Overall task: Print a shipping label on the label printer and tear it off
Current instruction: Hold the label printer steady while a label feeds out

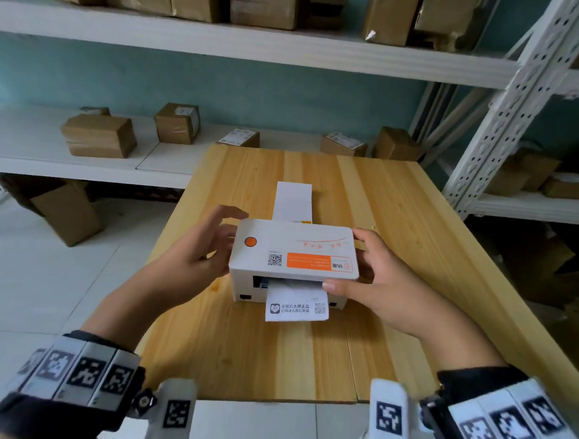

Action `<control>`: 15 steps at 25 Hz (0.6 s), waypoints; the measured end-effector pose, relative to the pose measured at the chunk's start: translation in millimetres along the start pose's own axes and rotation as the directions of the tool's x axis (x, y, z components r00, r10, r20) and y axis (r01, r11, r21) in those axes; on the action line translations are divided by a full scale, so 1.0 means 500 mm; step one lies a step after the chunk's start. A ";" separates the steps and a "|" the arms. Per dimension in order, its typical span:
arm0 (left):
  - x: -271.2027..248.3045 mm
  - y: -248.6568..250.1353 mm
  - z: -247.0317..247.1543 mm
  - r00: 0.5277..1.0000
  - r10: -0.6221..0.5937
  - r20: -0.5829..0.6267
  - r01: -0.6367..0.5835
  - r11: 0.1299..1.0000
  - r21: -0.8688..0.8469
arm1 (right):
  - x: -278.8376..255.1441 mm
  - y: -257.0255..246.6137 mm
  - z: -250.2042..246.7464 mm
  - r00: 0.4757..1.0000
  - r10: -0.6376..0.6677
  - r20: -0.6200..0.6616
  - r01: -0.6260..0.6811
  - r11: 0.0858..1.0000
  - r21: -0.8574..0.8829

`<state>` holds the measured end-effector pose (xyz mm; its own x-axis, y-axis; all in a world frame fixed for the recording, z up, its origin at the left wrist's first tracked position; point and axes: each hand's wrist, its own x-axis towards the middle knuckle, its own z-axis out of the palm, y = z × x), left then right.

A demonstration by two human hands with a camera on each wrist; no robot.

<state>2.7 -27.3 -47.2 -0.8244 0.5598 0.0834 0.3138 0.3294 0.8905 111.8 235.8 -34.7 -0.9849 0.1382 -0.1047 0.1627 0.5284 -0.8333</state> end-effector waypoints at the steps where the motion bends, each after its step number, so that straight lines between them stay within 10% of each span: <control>1: -0.006 0.002 -0.003 1.000 -0.004 0.017 0.004 1.000 -0.031 | 0.000 -0.004 0.000 1.000 0.000 0.003 0.000 1.000 -0.007; 15: -0.023 0.023 -0.002 0.999 -0.035 0.038 0.042 0.974 -0.224 | -0.015 -0.010 0.011 0.993 -0.030 -0.111 0.037 0.997 0.068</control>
<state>15.4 -30.8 -37.2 -0.8162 0.5768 0.0353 0.1650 0.1740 0.9708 117.9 227.7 -32.9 -0.9766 0.2142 -0.0191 0.1212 0.4751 -0.8716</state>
